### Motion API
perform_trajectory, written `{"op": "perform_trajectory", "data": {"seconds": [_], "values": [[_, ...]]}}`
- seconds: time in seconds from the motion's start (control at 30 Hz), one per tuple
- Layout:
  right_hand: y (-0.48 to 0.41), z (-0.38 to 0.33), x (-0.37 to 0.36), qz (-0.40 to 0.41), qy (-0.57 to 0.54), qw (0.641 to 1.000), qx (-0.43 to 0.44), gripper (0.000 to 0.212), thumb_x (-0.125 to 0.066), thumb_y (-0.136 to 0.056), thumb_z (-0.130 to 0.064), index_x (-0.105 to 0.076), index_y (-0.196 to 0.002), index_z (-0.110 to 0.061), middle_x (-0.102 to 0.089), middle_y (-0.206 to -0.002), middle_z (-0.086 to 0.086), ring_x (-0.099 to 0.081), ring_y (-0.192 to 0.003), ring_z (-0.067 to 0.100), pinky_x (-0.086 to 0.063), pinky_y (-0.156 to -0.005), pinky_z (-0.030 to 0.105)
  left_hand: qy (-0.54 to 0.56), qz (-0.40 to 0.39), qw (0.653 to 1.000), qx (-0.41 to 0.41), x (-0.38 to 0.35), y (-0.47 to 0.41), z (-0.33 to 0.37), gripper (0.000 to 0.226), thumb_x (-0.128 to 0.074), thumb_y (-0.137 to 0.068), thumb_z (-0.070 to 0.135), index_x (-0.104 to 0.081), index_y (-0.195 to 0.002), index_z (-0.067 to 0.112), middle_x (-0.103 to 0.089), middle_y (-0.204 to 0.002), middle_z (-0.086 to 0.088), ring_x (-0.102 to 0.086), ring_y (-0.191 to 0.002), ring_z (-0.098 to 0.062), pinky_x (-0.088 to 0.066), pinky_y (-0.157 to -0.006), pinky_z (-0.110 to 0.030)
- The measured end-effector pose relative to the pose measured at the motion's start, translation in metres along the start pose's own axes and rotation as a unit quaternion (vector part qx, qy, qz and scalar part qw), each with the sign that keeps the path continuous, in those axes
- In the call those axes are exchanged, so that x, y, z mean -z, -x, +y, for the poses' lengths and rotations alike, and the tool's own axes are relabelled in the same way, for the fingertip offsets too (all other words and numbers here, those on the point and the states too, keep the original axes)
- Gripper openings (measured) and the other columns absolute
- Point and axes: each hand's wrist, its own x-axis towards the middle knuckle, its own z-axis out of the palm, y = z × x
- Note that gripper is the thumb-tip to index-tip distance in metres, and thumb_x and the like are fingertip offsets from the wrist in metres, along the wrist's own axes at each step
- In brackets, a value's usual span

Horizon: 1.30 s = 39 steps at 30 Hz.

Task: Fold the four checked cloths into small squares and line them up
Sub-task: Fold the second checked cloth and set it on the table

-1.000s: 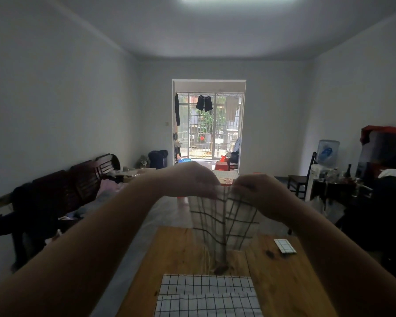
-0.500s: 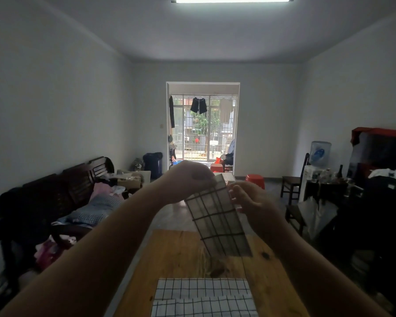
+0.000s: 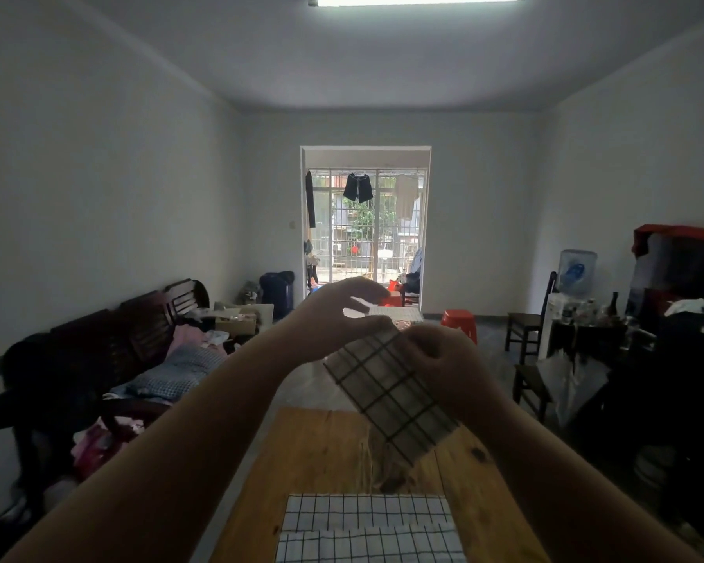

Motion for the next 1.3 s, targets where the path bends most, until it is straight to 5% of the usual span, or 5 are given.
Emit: {"op": "perform_trajectory", "data": {"seconds": [0.17, 0.7, 0.87, 1.03, 1.3], "values": [[-0.003, -0.002, 0.002, -0.001, -0.011, 1.000, -0.001, 0.018, -0.056, -0.100, -0.027, -0.069, -0.087, -0.025, -0.068, -0.074, -0.008, -0.065, -0.069, 0.007, -0.059, -0.070, 0.036, -0.024, 0.024, 0.999, -0.018, -0.001, -0.001, 0.003, 0.007, -0.067, -0.093, 0.024, -0.073, -0.089, 0.027, -0.067, -0.074, 0.019, -0.064, -0.071, 0.003, -0.053, -0.074, -0.024], [-0.007, 0.002, -0.010, 0.052, -0.018, 0.998, -0.006, 0.020, -0.056, -0.100, -0.028, -0.069, -0.088, -0.020, -0.066, -0.072, -0.006, -0.062, -0.067, 0.006, -0.054, -0.064, 0.030, -0.019, 0.058, 0.998, -0.002, -0.022, -0.003, 0.005, 0.009, -0.067, -0.093, 0.022, -0.066, -0.085, 0.019, -0.063, -0.081, 0.013, -0.062, -0.077, -0.005, -0.048, -0.071, -0.021], [0.015, 0.021, -0.012, 0.020, -0.041, 0.999, -0.023, 0.017, -0.055, -0.101, -0.024, -0.068, -0.092, -0.018, -0.067, -0.079, -0.005, -0.063, -0.075, 0.003, -0.050, -0.064, 0.012, 0.013, 0.135, 0.990, 0.025, -0.005, 0.000, -0.008, 0.011, -0.067, -0.093, 0.019, -0.066, -0.083, 0.016, -0.064, -0.079, 0.006, -0.060, -0.069, 0.001, -0.043, -0.062, -0.010], [0.033, 0.043, -0.010, 0.008, -0.052, 0.998, -0.038, 0.016, -0.055, -0.099, -0.020, -0.069, -0.091, -0.020, -0.070, -0.081, -0.001, -0.067, -0.076, 0.006, -0.057, -0.070, 0.023, 0.035, 0.182, 0.981, 0.060, 0.016, 0.003, -0.014, 0.011, -0.068, -0.093, 0.021, -0.070, -0.087, 0.012, -0.067, -0.081, 0.003, -0.060, -0.068, 0.000, -0.042, -0.061, -0.015], [0.014, 0.036, -0.005, -0.070, -0.069, 0.993, -0.067, 0.024, -0.056, -0.099, -0.035, -0.068, -0.114, -0.022, -0.072, -0.103, -0.009, -0.069, -0.093, 0.004, -0.056, -0.071, 0.022, -0.025, 0.088, 0.996, 0.009, 0.000, 0.003, -0.001, 0.012, -0.069, -0.091, 0.019, -0.065, -0.080, 0.018, -0.063, -0.079, 0.008, -0.060, -0.073, -0.006, -0.046, -0.068, -0.021]]}}
